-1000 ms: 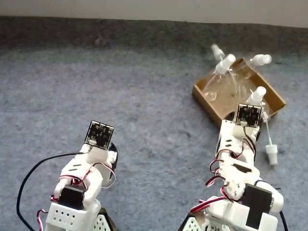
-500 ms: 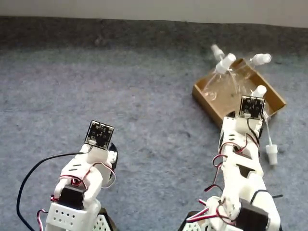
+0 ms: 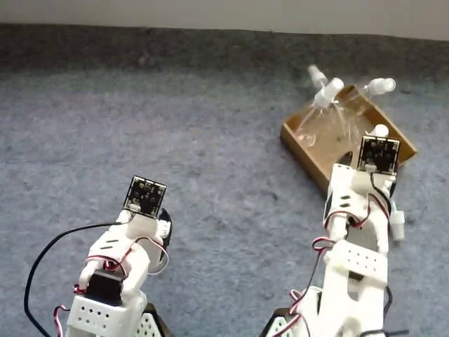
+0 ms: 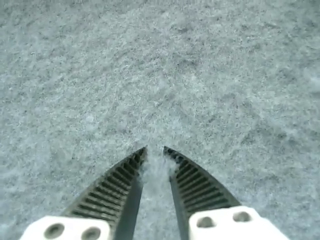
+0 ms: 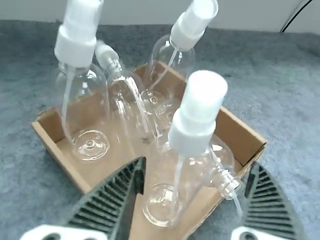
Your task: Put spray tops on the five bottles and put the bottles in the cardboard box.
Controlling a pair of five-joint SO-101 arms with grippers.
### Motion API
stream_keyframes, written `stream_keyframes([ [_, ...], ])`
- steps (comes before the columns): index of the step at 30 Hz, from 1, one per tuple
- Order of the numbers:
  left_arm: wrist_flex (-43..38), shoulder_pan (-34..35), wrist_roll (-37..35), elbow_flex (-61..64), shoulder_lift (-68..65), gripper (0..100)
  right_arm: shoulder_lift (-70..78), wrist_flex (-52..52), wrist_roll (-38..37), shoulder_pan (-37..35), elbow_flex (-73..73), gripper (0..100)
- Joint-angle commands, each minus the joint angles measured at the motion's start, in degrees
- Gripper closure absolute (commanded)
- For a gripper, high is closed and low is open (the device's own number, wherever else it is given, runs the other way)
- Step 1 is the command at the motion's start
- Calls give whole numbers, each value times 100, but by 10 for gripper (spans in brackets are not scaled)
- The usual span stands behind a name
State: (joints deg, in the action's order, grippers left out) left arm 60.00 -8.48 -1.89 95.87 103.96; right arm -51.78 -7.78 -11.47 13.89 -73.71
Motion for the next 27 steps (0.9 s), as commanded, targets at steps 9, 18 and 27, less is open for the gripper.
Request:
stream_keyframes([
  [9, -114, 453, -18, -4, 31, 995, -2440, -2774, -53, -435, 1596, 970],
  [18, 510, 1218, -18, -1051, 31, 995, -3178, -4400, -35, -1710, 1675, 993],
  [27, 1029, 1648, 26, -945, 31, 994, -4303, -5218, -62, -2598, 1191, 993],
])
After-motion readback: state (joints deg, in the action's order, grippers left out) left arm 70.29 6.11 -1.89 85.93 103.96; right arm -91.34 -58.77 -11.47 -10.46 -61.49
